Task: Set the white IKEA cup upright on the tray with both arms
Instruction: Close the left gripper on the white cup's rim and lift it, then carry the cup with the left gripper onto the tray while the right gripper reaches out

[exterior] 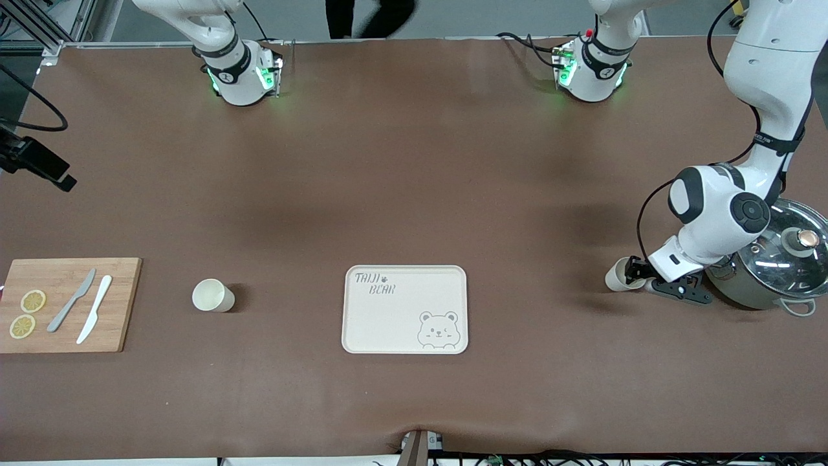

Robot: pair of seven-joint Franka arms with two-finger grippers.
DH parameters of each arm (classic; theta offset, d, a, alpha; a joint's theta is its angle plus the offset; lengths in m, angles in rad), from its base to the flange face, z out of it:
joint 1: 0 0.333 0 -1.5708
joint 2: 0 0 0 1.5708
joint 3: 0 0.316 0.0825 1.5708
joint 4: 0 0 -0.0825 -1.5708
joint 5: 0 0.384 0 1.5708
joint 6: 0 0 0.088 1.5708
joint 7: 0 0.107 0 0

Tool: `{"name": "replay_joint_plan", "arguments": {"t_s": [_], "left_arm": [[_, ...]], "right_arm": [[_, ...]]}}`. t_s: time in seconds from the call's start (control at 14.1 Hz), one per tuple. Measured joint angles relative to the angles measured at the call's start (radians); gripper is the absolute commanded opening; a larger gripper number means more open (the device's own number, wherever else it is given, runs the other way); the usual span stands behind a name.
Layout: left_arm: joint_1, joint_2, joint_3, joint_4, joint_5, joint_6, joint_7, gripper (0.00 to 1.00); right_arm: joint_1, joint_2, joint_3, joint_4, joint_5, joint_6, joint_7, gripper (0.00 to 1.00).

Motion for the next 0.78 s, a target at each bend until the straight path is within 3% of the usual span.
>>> {"name": "replay_joint_plan", "arguments": {"t_s": [0.42,0.64,0.78], "left_arm": [[-0.011,-0.002,-0.009,0.013,0.000,0.012,-0.077,0.00],[-0.089,-0.003,-0.014,0.069,0.000,-0.004,-0.236,0.00],[-0.181,-0.003,-0.014,0.141,0.000,-0.103,-0.364,0.00]], "right_arm": [[0.000,0.003,0.000,0.000,0.000,0.004,0.000,1.00],[0.000,0.016,0.001,0.000,0.000,0.014,0.000,1.00],[0.000,0.029,0.001,0.000,0.000,0.020,0.000,1.00]]}}
